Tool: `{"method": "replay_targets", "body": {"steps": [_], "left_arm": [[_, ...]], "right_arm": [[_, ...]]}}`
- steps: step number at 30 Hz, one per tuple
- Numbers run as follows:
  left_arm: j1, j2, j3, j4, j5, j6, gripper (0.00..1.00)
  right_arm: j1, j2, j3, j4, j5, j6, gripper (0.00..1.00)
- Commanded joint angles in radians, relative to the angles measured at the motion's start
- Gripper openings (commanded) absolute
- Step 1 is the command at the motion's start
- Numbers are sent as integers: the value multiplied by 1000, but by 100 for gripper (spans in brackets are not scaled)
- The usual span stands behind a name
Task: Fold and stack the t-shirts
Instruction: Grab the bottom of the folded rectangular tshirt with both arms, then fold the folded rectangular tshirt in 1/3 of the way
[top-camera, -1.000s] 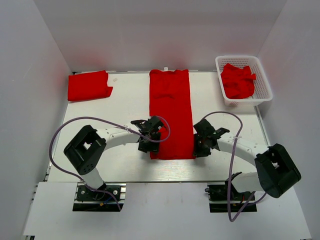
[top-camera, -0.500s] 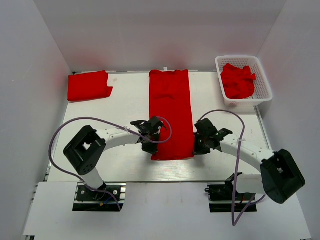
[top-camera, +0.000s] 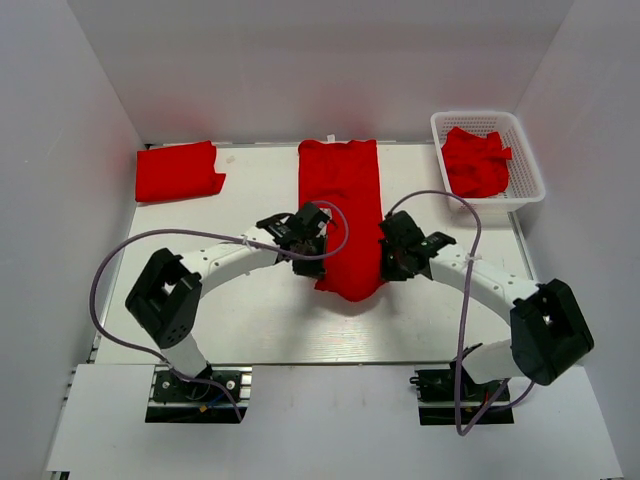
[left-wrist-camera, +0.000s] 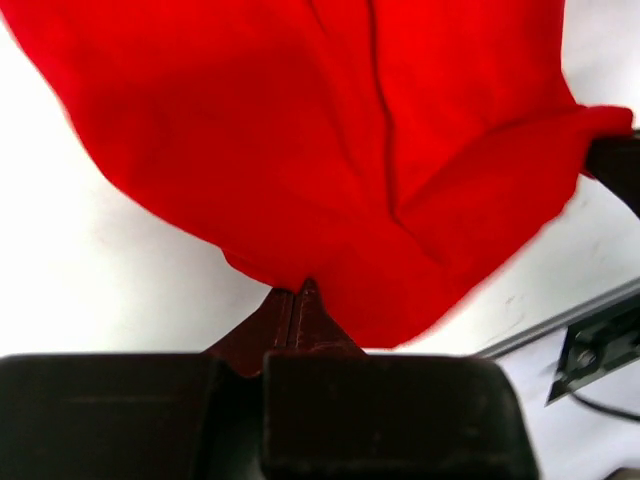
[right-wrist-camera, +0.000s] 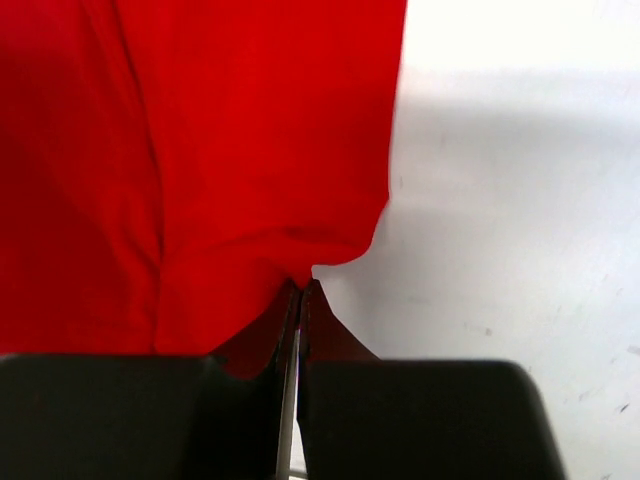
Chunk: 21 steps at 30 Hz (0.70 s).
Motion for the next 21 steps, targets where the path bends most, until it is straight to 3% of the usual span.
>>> {"method": "replay_targets", "body": {"steps": [1, 11, 21], "left_arm": [[60, 29, 53, -35, 18, -6, 0], [203, 94, 148, 45, 130, 78, 0], [291, 215, 364, 34, 151, 152, 0]], "right_arm": [[-10, 40, 105, -15, 87, -35, 0], [-74, 181, 321, 19, 168, -110, 0], [-143, 370, 579, -6, 139, -187, 0]]}}
